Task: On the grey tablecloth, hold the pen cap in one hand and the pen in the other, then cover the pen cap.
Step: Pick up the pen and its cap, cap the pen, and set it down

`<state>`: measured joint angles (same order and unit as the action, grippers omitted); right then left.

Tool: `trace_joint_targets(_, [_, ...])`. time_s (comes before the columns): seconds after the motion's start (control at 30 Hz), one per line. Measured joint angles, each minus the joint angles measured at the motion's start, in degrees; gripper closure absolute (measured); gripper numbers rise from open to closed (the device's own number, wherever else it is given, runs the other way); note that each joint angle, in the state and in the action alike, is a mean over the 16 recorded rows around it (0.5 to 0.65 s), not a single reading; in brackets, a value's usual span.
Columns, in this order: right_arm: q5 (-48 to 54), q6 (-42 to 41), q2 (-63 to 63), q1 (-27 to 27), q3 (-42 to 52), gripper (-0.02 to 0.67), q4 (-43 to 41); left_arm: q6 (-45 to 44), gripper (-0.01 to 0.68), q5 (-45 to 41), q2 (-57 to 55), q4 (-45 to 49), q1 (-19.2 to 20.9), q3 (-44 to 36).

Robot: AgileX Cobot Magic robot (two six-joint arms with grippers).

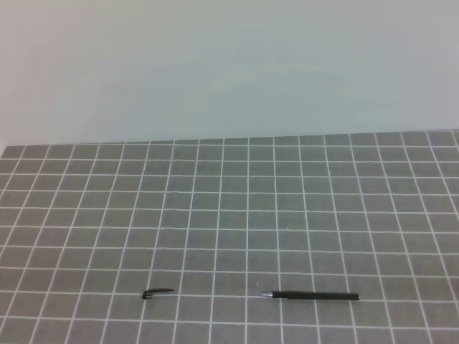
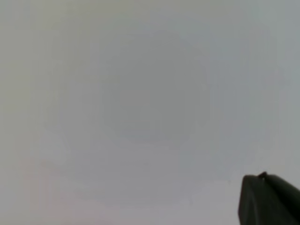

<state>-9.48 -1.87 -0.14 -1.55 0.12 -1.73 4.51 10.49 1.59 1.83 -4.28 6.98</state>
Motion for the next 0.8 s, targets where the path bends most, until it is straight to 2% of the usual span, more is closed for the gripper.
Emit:
trace_joint_targets(0.23, [-3.4,0.5,0.0,0.0,0.0,0.650,0.7,0.4,0.672,-0.8,0.0,0.2,0.0,0.3])
trace_joint_targets(0.43, [-1.7,1.2,0.0,0.0,-1.5,0.650,2.5,1.7,0.672,-1.4,0.0,0.0,0.0,0.3])
trace_joint_targets(0.8, [17.1,1.9,1.6,0.0,-14.3,0.650,6.3,3.4,0.672,-1.7,0.0,-0.1,0.0,0.4])
